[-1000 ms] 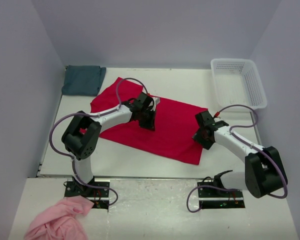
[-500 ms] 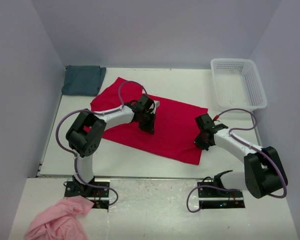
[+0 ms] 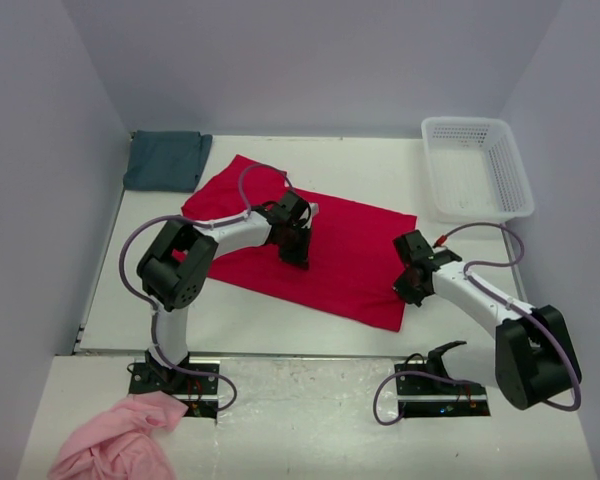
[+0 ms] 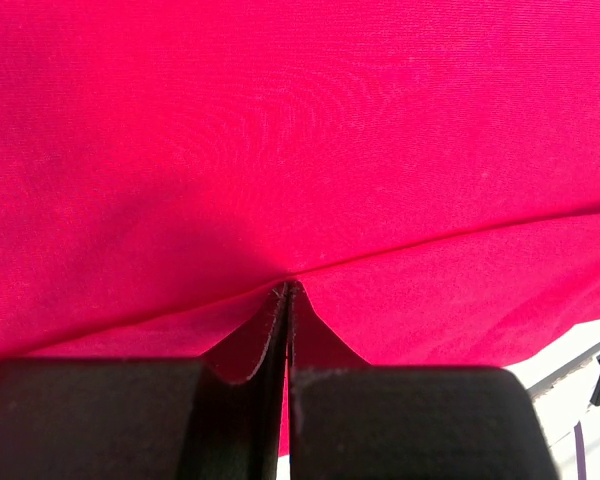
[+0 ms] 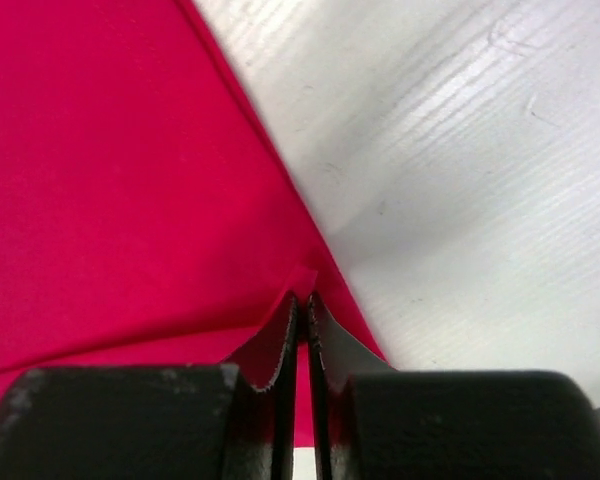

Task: Fold and stack the t-shirts
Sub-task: Fold the flattened tshirt in 1/3 of the way

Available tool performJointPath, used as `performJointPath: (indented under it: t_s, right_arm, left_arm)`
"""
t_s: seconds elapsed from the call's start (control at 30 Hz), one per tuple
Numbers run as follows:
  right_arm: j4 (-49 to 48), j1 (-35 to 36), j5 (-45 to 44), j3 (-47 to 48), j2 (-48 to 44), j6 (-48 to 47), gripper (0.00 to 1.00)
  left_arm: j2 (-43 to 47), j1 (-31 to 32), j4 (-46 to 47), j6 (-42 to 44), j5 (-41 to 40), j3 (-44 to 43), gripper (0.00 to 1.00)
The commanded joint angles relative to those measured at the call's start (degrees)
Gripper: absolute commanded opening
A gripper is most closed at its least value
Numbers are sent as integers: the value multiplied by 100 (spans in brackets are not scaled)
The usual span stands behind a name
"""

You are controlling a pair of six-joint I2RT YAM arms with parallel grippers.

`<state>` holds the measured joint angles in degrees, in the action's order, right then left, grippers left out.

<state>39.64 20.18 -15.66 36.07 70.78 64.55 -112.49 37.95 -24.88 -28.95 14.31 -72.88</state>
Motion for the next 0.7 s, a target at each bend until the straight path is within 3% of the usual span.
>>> performJointPath:
  t_s: [0.0,0.2,0.43,0.5,0.6,0.63,0.67]
  right_arm:
    - [466,-23,-482,119,215,172,5]
    - [167,-6,-376,426,550,-356,27]
    - [702,249,-807,559,-116,-295,50]
    - [738,310,-658,506,-407,-312,51]
    - [721,521,-499,418,-644,-286,38]
    - [677,565,-465,374,-680,-251,15]
    - [607,565,-403,339,-654,-276,0]
  left_arm:
    - [-195,10,-16,-23,-191,37,0]
    - [-107,10,71,3,-200,46,0]
    - [-344,1,10,39,-288,-86,0]
    - [-414,1,54,4,-270,-103,0]
    - [-458,1,115,-23,-156,-121,0]
    - [-458,10,141,-23,-139,-112,0]
    - [-458,2,133,-23,-130,-112,0]
